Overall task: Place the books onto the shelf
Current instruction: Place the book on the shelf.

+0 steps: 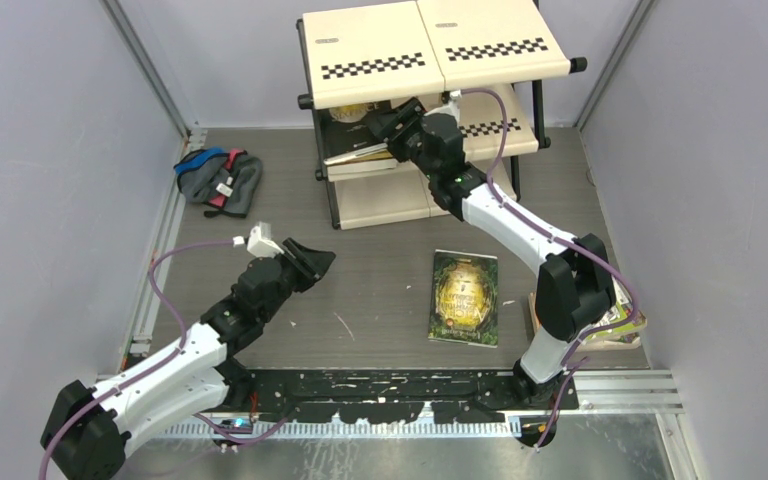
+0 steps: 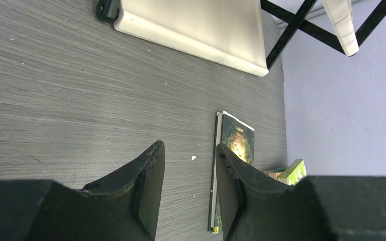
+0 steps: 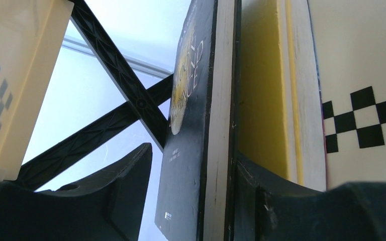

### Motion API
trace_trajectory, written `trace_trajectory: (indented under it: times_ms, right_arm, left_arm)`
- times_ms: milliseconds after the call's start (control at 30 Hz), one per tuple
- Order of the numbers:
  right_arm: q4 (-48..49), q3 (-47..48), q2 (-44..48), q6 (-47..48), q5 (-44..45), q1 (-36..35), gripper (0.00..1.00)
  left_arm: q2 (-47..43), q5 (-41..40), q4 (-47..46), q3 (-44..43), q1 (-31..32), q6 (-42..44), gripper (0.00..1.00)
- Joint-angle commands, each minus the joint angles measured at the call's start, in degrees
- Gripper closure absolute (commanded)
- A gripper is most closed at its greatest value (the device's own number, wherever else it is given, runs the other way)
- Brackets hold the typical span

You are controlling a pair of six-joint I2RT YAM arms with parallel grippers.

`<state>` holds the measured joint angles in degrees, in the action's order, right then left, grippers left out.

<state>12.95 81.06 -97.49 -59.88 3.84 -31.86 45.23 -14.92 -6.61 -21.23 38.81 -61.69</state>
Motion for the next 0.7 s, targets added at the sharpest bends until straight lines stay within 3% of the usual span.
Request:
trace_trajectory:
  times_ms: [0,667]
  right_arm:
    - [-0.2,3.3,3.8,8.8,4.6,-1.0,0.4]
    - [-2.4,2.2,5.8,13.9,12.5,-2.2,0.33]
  left_arm:
    - [-0.5,0.3,-2.0,0.0,-0.4,-0.5,0.58]
    - [-1.4,0.2,-1.5,0.1,-0.4,-0.7,0.58]
